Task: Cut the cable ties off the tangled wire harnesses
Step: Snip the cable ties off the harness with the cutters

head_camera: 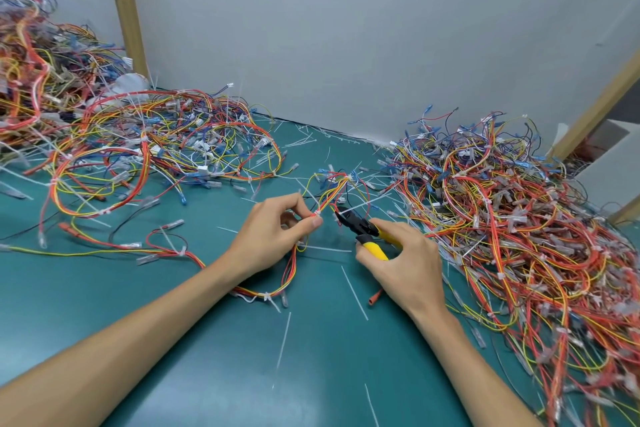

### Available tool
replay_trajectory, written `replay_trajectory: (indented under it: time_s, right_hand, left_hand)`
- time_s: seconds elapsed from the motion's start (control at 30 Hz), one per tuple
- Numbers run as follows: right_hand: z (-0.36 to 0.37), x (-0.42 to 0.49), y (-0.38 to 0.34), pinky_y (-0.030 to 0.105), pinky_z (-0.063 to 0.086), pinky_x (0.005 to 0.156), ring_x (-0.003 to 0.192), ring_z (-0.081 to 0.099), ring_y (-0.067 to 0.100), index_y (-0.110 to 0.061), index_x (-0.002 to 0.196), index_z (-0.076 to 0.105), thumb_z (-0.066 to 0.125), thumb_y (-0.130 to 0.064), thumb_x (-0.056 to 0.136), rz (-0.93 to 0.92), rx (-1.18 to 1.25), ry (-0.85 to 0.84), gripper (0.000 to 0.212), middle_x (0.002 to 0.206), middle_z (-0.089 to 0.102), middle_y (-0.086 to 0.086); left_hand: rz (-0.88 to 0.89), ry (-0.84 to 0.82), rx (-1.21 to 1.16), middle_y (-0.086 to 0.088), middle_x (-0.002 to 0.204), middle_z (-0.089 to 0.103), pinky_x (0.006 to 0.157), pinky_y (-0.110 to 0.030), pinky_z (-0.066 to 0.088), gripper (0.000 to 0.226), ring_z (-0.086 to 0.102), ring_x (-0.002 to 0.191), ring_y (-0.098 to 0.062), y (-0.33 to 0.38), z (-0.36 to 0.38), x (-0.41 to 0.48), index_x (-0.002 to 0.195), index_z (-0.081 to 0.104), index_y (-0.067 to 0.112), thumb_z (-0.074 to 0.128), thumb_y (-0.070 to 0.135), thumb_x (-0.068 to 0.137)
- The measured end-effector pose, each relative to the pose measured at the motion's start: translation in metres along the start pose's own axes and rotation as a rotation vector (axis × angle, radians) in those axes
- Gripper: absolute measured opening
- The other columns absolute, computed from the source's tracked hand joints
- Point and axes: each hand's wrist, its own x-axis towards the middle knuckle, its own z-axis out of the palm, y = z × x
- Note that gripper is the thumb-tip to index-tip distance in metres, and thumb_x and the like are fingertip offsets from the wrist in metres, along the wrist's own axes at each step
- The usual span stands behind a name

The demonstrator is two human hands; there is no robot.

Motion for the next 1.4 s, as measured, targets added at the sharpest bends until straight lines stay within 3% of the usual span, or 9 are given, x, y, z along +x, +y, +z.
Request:
replay_trajectory:
  time_s: [0.33,0.57,0.67,0.8,0.93,1.03,1.13,1.3,1.4]
  right_hand:
    - [-0.006,0.004,0.005,0.031,0.048,0.069,0.083,0.062,0.014,-0.036,0.098,0.076,0.080,-0.031,0.070,-0.085,-0.110,0.024,0.029,0.086,0.073,-0.015]
    - [-0.006,0.005,0.004,0.037,0.043,0.081,0.088,0.063,0.027,-0.020,0.105,0.075,0.090,-0.024,0.063,-0.310,-0.338,0.162,0.044,0.097,0.073,-0.003]
    - [-0.009,0.007,0.006,0.033,0.035,0.081,0.089,0.061,0.027,-0.021,0.108,0.072,0.091,-0.027,0.063,-0.381,-0.434,0.201,0.049,0.099,0.071,-0.003]
    - [-0.010,0.003,-0.005,0.034,0.045,0.064,0.076,0.062,0.024,-0.025,0.100,0.071,0.071,-0.044,0.082,-0.348,-0.398,0.207,0.026,0.083,0.069,-0.007]
    - [-0.006,-0.003,-0.015,0.033,0.034,0.050,0.052,0.046,0.025,-0.023,0.071,0.053,0.042,-0.063,0.090,-0.146,-0.218,0.024,0.045,0.046,0.040,-0.006]
    - [-0.006,-0.004,-0.018,0.038,0.048,0.058,0.052,0.058,0.024,-0.015,0.066,0.052,0.040,-0.067,0.090,-0.018,-0.017,-0.148,0.058,0.049,0.055,0.003]
    - [-0.009,-0.003,-0.022,0.031,0.050,0.052,0.045,0.062,0.017,-0.014,0.064,0.056,0.047,-0.054,0.096,0.035,0.140,-0.259,0.052,0.054,0.064,0.004]
    - [-0.011,-0.005,-0.027,0.039,0.054,0.043,0.045,0.063,0.020,-0.016,0.068,0.060,0.049,-0.049,0.098,0.063,0.191,-0.333,0.046,0.060,0.066,0.005]
    - [-0.010,-0.007,-0.031,0.040,0.053,0.054,0.049,0.062,0.021,-0.013,0.067,0.055,0.045,-0.057,0.095,0.011,0.072,-0.318,0.053,0.058,0.062,0.006]
  left_hand:
    - [-0.020,0.008,0.010,0.007,0.060,0.065,0.064,-0.023,0.047,0.022,0.064,0.057,-0.009,0.002,-0.001,-0.001,0.071,0.059,0.018,0.072,0.027,0.087]
    - [0.163,0.109,0.190,0.013,0.078,0.058,0.064,-0.008,0.037,0.010,0.055,0.071,-0.005,0.006,0.002,-0.006,0.088,0.056,0.022,0.066,0.022,0.091]
    - [0.239,0.185,0.244,0.007,0.091,0.052,0.073,-0.011,0.038,0.020,0.049,0.079,-0.010,0.009,0.000,-0.007,0.096,0.050,0.019,0.068,0.019,0.089]
    - [0.411,0.256,0.382,0.011,0.079,0.046,0.072,-0.029,0.041,0.017,0.041,0.076,-0.010,0.019,-0.004,-0.010,0.082,0.051,0.018,0.067,0.020,0.088]
    - [0.458,0.157,0.324,0.011,0.077,0.053,0.077,-0.035,0.045,0.011,0.049,0.079,-0.013,0.026,0.002,-0.016,0.089,0.064,0.017,0.063,0.027,0.092]
    - [0.394,0.136,0.290,0.006,0.083,0.055,0.080,-0.038,0.046,0.016,0.052,0.084,-0.017,0.028,0.006,-0.017,0.103,0.071,0.017,0.065,0.026,0.092]
    - [0.344,0.130,0.275,0.008,0.082,0.049,0.079,-0.037,0.045,0.018,0.050,0.081,-0.016,0.027,0.006,-0.017,0.106,0.071,0.019,0.065,0.029,0.092]
    - [0.287,0.143,0.232,0.008,0.078,0.045,0.076,-0.029,0.041,0.013,0.048,0.078,-0.013,0.026,0.009,-0.015,0.098,0.069,0.019,0.065,0.031,0.092]
    - [0.251,0.186,0.200,0.003,0.076,0.048,0.070,-0.025,0.040,0.012,0.049,0.073,-0.012,0.027,0.011,-0.017,0.092,0.068,0.019,0.065,0.031,0.092]
